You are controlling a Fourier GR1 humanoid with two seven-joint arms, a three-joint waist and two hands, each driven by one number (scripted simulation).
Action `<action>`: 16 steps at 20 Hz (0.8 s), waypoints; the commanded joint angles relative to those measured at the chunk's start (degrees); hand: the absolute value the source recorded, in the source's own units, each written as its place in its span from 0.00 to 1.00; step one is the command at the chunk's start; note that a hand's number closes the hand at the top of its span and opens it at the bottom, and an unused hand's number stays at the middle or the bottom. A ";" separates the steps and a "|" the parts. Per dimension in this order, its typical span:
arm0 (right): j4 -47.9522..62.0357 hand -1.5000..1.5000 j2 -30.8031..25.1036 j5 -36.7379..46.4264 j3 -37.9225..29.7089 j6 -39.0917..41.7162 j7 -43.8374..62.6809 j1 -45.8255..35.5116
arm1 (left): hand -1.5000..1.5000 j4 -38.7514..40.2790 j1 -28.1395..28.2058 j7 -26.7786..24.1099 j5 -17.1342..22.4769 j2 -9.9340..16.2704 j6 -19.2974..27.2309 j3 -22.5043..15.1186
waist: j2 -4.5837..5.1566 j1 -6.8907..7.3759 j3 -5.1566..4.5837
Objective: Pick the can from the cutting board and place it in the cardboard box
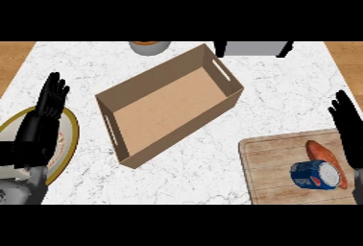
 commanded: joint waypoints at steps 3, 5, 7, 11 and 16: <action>-4.11 0.00 -1.11 -8.32 4.21 21.66 -5.82 -2.47 | 0.50 5.05 2.55 2.51 -4.25 4.54 0.92 0.71 | -0.44 1.18 -0.10; -6.81 0.00 -1.04 -11.29 7.34 30.97 -9.35 -2.63 | 0.50 7.96 3.06 4.15 -6.19 7.59 1.67 1.77 | -0.23 1.93 0.30; -12.33 0.00 -11.85 4.99 6.73 27.48 -15.41 -10.12 | 0.50 7.98 3.94 4.46 -5.73 5.99 0.83 -0.27 | -2.99 3.93 -1.26; -8.25 0.00 -13.94 6.93 12.32 41.51 -32.48 -1.76 | 0.50 12.40 5.25 5.82 -7.68 7.83 1.74 0.36 | 0.56 0.51 0.31; 2.34 0.00 -14.93 1.29 9.04 56.03 -51.67 0.03 | 0.50 12.76 3.35 7.05 -7.94 8.39 1.65 0.98 | 0.51 0.46 0.31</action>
